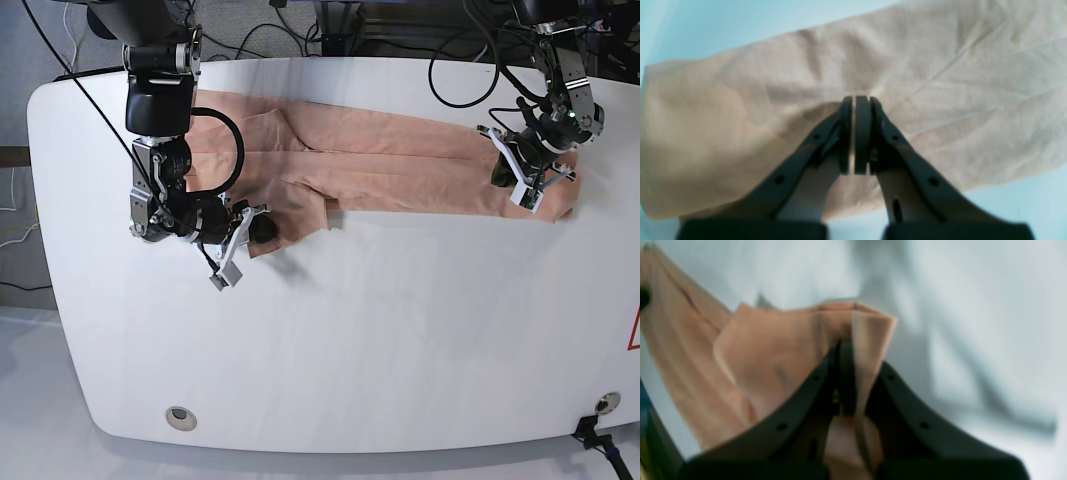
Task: Fold the T-shirt properly
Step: 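Grasp the folded strip's end with the right gripper and pull it flat, then hold the strip end with the right gripper and smooth it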
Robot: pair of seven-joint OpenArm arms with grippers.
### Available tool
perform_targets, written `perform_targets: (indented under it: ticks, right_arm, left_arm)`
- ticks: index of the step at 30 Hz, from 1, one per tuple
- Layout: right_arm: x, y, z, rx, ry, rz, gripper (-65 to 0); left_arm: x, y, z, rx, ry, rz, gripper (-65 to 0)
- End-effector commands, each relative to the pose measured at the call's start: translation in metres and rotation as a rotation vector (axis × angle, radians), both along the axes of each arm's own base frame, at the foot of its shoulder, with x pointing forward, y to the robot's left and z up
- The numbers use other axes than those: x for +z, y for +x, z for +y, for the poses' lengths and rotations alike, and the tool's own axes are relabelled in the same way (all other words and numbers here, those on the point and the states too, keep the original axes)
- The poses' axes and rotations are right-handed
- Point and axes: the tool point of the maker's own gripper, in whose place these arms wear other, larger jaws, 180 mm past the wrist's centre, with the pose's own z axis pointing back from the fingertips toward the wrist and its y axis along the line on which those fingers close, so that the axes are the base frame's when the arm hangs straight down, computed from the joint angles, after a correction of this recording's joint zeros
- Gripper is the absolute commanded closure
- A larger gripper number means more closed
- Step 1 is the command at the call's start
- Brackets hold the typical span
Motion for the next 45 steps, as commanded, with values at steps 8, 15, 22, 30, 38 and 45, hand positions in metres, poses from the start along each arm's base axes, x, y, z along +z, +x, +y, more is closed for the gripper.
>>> perform_targets:
  ticks: [8,15,22,30,38,45]
  right_arm:
    - [0.065,-0.006,0.014,0.121,0.044,-0.105,0.0]
    - [0.067,-0.056,0.027,0.215,0.082,-0.062,0.0]
    - [0.048,-0.103,0.026,0.233,0.082,0.007,0.0]
    - [0.029,-0.140,-0.005,0.244,0.000,0.084,0.0]
    - [0.027,-0.140,-0.015,0.244,-0.028,0.088,-13.6]
    - [0.049,-0.138,-0.002,0.249,0.121,0.055,-44.8]
  left_arm:
    - [0.012,0.011,0.001,-0.006,-0.002,-0.049,-0.1]
    - [0.011,0.011,-0.004,-0.020,-0.006,-0.046,-0.1]
    - [-0.003,0.005,-0.008,-0.028,-0.021,-0.004,-0.1]
    - [-0.003,0.005,-0.007,-0.028,-0.018,-0.004,-0.1]
    - [-0.003,0.005,-0.007,-0.028,-0.017,-0.004,-0.1]
    - [-0.003,0.005,-0.007,-0.028,-0.017,-0.002,-0.1]
